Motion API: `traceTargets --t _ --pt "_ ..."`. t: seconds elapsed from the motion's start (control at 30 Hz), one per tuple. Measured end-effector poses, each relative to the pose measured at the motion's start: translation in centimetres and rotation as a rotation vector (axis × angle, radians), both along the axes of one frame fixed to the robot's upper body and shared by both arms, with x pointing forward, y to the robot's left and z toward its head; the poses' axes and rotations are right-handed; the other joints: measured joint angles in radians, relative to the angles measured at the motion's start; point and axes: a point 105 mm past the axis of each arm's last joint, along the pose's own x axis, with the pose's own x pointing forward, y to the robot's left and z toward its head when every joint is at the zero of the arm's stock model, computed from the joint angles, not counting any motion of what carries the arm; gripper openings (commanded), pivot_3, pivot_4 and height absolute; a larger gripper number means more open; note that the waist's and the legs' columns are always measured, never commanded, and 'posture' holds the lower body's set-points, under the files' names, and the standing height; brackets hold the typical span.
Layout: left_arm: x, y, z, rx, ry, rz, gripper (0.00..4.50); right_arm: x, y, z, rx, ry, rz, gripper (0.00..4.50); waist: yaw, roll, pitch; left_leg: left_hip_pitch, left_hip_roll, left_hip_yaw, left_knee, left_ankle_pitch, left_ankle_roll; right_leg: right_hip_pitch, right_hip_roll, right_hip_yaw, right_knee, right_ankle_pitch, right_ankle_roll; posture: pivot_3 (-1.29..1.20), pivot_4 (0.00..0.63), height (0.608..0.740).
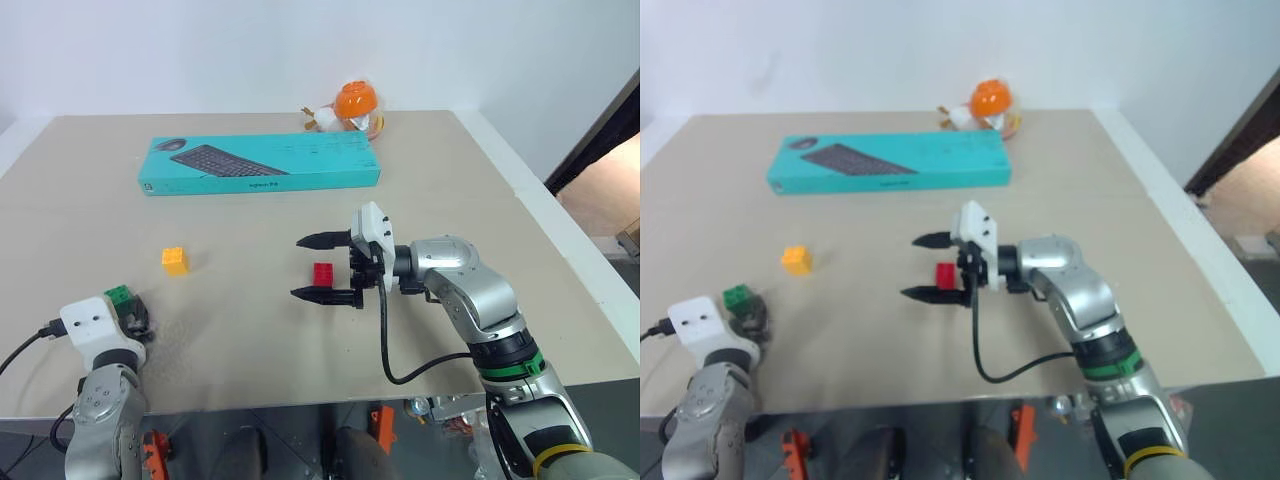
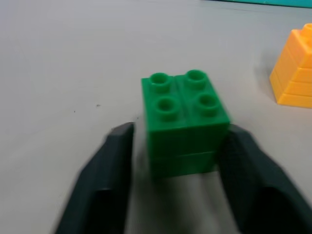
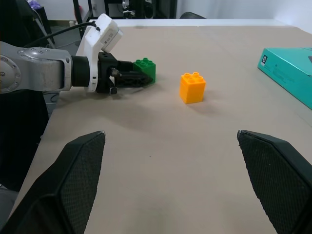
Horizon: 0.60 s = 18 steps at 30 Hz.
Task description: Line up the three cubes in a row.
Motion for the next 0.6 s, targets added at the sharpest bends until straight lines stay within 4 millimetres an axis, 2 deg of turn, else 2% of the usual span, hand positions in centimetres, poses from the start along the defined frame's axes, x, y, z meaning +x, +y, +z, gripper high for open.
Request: traceTargets --t 0.23,0.33,0.4,0.5,0.6 --pt "-0.1 0.2 0.2 0.028 0.008 -0.025 1.3 0.0 -0.1 0.1 -0.009 -0.017 -0.012 4.5 0.0 0.0 0.0 0.0 0.0 0.0 0.0 0.0 0.0 0.0 0.0 0.0 0.0 0.0 0.0 0.0 0.15 0.74" --pt "-0.7 -0.4 0.0 0.087 0.04 -0.122 1.3 -0.1 -0.3 0.2 -0.018 -0.023 -0.015 4.5 -0.001 0.0 0.0 0.0 0.001 0.001 -0.001 0.0 0.0 -0.001 0.0 0.0 0.0 -0.001 -0.001 0.0 0.15 0.74" --pt "-1.2 -1.8 0.2 0.15 0.062 -0.263 1.3 -0.3 -0.8 0.3 -0.031 -0.021 -0.022 4.5 0.0 0.0 0.0 0.0 0.0 0.001 -0.002 0.0 -0.001 -0.002 -0.002 0.001 0.0 -0.001 -0.001 0.0 0.15 0.74" --pt "-1.5 -4.9 0.3 0.227 0.073 -0.526 1.3 -0.7 -1.5 0.5 -0.038 -0.024 -0.039 4.5 0.003 0.0 0.0 -0.001 0.0 0.001 -0.002 0.0 -0.001 -0.003 -0.002 0.0 0.0 -0.003 -0.003 0.0 0.15 0.74" --pt "-1.5 -7.3 0.7 0.277 0.065 -0.75 1.3 -0.9 -2.2 -0.1 -0.054 -0.007 -0.062 4.5 0.003 0.0 0.0 -0.001 0.001 0.002 -0.002 0.0 -0.001 -0.004 -0.002 0.0 0.0 -0.004 -0.007 0.0 0.15 0.74"
